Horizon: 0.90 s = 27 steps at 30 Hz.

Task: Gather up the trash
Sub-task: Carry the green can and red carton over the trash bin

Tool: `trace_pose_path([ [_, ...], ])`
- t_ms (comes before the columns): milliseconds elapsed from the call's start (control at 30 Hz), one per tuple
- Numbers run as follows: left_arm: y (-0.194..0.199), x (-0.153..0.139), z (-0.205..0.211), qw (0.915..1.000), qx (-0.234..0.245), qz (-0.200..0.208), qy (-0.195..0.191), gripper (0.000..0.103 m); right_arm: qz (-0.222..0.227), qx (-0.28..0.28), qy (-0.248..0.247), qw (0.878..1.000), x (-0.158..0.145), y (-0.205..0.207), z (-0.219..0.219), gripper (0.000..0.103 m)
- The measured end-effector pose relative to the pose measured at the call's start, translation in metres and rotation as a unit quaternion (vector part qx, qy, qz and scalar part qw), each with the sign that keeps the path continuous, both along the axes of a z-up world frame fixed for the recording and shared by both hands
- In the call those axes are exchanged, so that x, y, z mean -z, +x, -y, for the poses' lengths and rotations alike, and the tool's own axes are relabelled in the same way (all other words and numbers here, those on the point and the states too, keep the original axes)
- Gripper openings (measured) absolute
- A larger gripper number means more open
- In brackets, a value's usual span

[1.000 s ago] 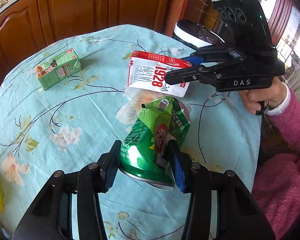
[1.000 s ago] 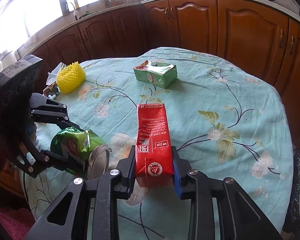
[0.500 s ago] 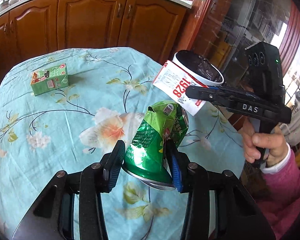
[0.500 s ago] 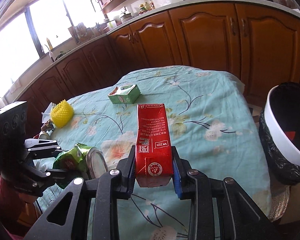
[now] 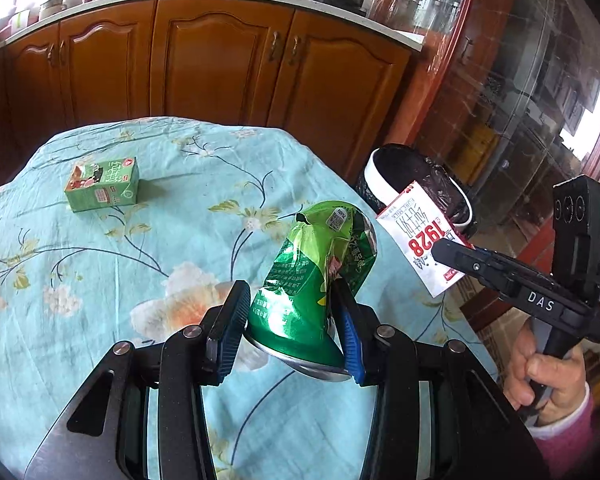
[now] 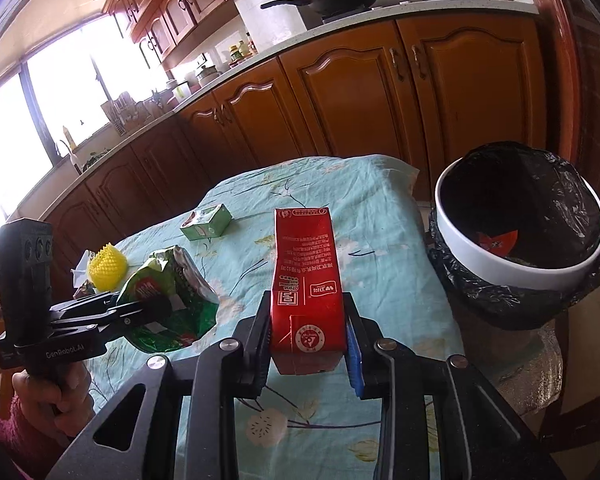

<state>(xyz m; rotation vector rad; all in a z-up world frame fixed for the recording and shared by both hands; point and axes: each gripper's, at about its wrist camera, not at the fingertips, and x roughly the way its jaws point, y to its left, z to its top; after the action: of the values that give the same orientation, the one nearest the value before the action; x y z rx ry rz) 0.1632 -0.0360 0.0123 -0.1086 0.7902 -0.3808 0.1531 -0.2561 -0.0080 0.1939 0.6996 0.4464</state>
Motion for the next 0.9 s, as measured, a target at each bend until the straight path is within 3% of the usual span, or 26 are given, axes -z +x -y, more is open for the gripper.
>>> trace_pose_path([
  [900, 0.029, -0.011, 0.074, 0.9995, 0.031, 0.002, 0.009, 0.041, 0.017, 0.076, 0.022, 0.997, -0.008, -0.004, 0.071, 0.031],
])
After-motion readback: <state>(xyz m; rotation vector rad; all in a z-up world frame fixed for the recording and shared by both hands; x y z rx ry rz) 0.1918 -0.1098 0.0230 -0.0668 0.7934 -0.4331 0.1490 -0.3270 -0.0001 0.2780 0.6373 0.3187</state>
